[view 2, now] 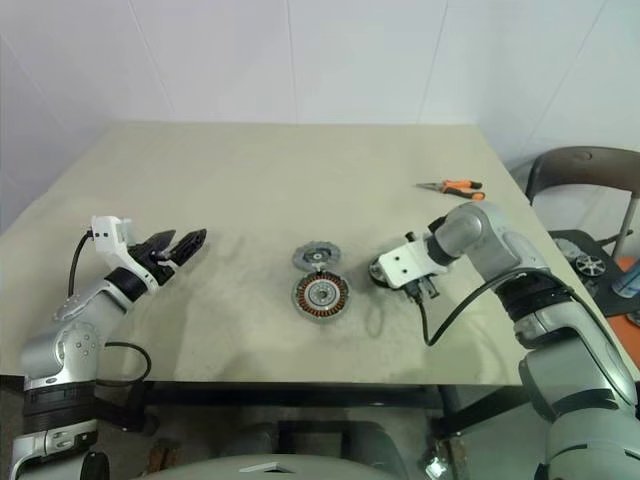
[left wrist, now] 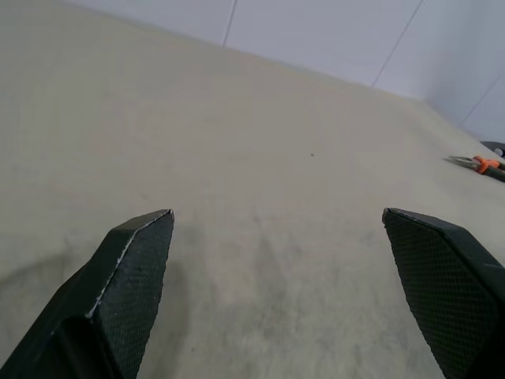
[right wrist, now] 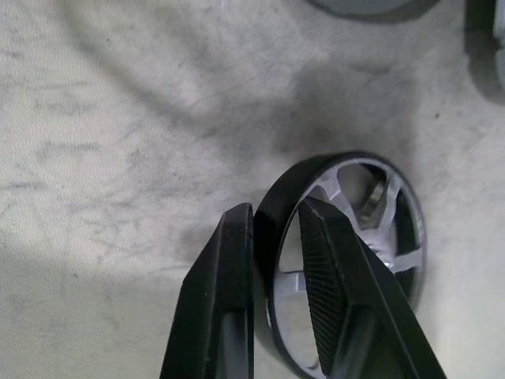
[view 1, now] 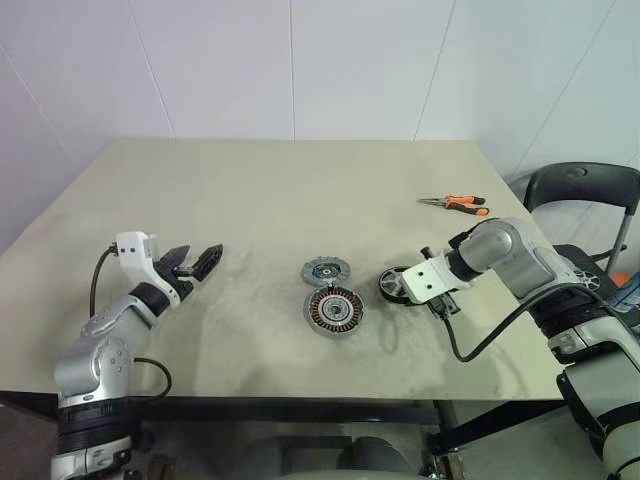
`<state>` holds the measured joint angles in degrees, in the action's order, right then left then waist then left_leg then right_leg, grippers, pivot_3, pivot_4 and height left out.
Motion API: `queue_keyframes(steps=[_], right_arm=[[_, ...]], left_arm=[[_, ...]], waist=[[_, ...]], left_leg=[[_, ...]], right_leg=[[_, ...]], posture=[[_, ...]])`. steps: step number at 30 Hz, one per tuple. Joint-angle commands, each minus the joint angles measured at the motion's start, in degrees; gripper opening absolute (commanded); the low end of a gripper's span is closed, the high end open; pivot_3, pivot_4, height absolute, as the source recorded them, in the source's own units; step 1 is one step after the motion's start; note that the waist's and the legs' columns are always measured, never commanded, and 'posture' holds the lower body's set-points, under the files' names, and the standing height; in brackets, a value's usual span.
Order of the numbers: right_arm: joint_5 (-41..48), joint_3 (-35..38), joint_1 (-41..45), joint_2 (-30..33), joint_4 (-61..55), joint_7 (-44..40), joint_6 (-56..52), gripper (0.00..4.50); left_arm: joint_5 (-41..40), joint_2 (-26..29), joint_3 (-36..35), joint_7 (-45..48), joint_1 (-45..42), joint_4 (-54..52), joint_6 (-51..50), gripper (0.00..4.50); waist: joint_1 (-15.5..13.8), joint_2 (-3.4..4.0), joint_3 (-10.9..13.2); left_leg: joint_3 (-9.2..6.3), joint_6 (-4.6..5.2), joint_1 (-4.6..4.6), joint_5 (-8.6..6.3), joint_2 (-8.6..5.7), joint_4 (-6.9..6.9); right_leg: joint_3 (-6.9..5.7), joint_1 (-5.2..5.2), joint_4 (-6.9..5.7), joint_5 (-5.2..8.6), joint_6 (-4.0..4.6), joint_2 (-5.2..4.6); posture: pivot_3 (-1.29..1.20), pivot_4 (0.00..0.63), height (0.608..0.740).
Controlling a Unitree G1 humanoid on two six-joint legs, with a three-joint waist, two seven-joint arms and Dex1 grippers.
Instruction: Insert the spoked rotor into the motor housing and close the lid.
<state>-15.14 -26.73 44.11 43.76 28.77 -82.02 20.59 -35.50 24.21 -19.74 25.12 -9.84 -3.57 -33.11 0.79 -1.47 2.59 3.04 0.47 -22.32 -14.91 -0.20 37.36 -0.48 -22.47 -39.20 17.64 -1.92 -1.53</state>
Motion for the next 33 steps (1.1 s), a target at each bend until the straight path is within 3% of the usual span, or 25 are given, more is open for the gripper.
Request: queue_keyframes(steps=[1, 8, 11, 13, 15, 19, 27, 33], right_arm=[[0.11, 0.35, -0.05, -0.28, -0.8, 0.29, 0.46, 0.09], [0.49, 1.68, -0.22, -1.49, -0.93, 2.8, -1.62, 0.04], [2.91, 3.29, -0.29, -2.16, -2.37, 2.02, -7.21, 0.04], [7.73, 5.38, -1.07, -3.26, -6.08, -0.64, -18.25, 0.04], [16.39, 9.32, -0.98, -5.49, -11.85, -2.69, -38.94, 0.04], [26.48, 14.78, -1.81, -7.66, -18.78, -0.42, -64.45, 0.04], [39.83, 26.52, -4.95, -14.34, -25.55, 12.97, -91.53, 0.04], [45.41, 32.77, -5.12, -18.7, -28.33, 21.71, -97.26, 0.04]], left_arm=[[-0.19, 0.37, -0.48, -0.09, -0.81, -2.48, 0.57, 4.5], [-0.04, 0.48, -0.39, -0.18, -1.23, -2.05, 0.79, 4.5], [0.07, 0.42, -0.35, -0.17, -1.37, -1.82, 0.97, 4.5], [0.06, 0.32, -0.32, -0.24, -1.38, -1.85, 1.0, 4.5], [0.09, 0.05, -0.18, -0.38, -1.29, -1.94, 1.07, 4.5], [0.17, 0.26, 0.08, -0.17, -1.79, -1.34, 1.1, 4.5], [0.37, 1.24, 0.77, 0.67, -4.32, 0.46, 0.56, 4.5], [-0.26, -1.63, 3.57, 1.45, -6.45, 3.01, -0.92, 4.5]], waist=[[0.0, 0.0, 0.0], [0.04, 0.0, 0.0], [0.0, 0.0, 0.0], [-0.01, 0.0, 0.0], [0.01, 0.0, 0.0], [-0.05, 0.01, -0.01], [-0.06, 0.01, -0.02], [0.06, 0.02, -0.03]], left_leg=[[0.0, 0.0, 0.0, 0.0, 0.0, 0.0], [0.0, 0.0, 0.0, 0.0, 0.0, 0.0], [0.0, 0.0, 0.0, 0.0, 0.0, 0.0], [0.0, 0.0, 0.0, 0.0, 0.0, 0.0], [-0.01, 0.0, -0.01, 0.0, 0.0, -0.01], [-0.02, -0.01, -0.01, -0.01, 0.01, -0.01], [-0.01, -0.15, -0.1, -0.11, -0.02, -0.04], [0.02, -0.01, -0.17, -0.02, -0.02, -0.11]], right_leg=[[0.0, 0.0, 0.0, 0.0, 0.0, 0.0], [0.0, 0.0, -0.01, 0.0, 0.0, 0.0], [0.0, -0.01, -0.01, 0.0, 0.0, 0.0], [0.0, -0.01, -0.01, 0.0, 0.0, 0.0], [0.0, -0.02, -0.01, 0.0, 0.0, 0.0], [0.0, -0.03, -0.02, 0.0, 0.01, -0.01], [-0.01, -0.12, 0.0, 0.0, 0.02, -0.07], [0.0, -0.21, 0.01, 0.0, 0.02, -0.05]], posture=[[0.0, 0.0, 0.74], [0.0, 0.0, 0.74], [0.0, 0.0, 0.74], [0.0, 0.0, 0.74], [0.0, 0.0, 0.74], [0.0, 0.0, 0.74], [0.0, 0.0, 0.74], [0.0, 0.0, 0.74]])
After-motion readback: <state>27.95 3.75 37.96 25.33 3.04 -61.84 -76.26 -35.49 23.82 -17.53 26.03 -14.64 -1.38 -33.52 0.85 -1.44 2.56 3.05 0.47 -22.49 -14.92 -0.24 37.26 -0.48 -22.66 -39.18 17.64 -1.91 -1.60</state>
